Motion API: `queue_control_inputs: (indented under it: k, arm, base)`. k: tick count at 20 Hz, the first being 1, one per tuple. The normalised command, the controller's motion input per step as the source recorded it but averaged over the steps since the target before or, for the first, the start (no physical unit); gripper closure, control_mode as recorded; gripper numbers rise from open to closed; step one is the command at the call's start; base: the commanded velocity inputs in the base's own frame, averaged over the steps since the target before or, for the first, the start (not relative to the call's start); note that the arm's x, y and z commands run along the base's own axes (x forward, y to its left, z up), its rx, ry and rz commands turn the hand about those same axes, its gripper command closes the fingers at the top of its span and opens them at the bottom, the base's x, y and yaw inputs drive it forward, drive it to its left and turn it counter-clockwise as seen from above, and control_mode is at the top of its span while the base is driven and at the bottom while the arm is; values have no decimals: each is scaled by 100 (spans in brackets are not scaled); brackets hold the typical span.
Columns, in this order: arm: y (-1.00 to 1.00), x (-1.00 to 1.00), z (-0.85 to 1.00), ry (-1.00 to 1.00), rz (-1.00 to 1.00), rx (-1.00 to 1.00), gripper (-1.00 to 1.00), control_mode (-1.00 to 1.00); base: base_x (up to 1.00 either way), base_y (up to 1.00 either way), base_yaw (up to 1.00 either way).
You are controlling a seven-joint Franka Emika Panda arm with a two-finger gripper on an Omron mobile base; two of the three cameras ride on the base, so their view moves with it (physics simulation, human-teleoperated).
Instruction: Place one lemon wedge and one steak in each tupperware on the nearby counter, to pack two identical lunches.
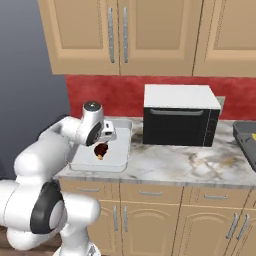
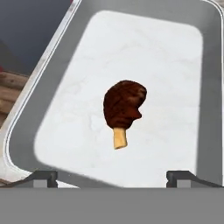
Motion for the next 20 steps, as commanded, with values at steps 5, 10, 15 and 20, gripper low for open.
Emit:
queue_control_inputs:
  k: [5, 10, 15, 20]
  arm:
    - [-22, -100, 69, 0, -5, 0, -100, -100]
    - [-17, -60, 38, 0, -4, 0, -100, 100]
    - [0, 0, 0, 0, 0, 0, -100, 100]
    - [0, 0, 0, 0, 0, 0, -100, 100]
  base:
    - [0, 0, 0]
    - [-40, -19, -3]
    - [-71, -91, -12]
    - [-9, -100, -9]
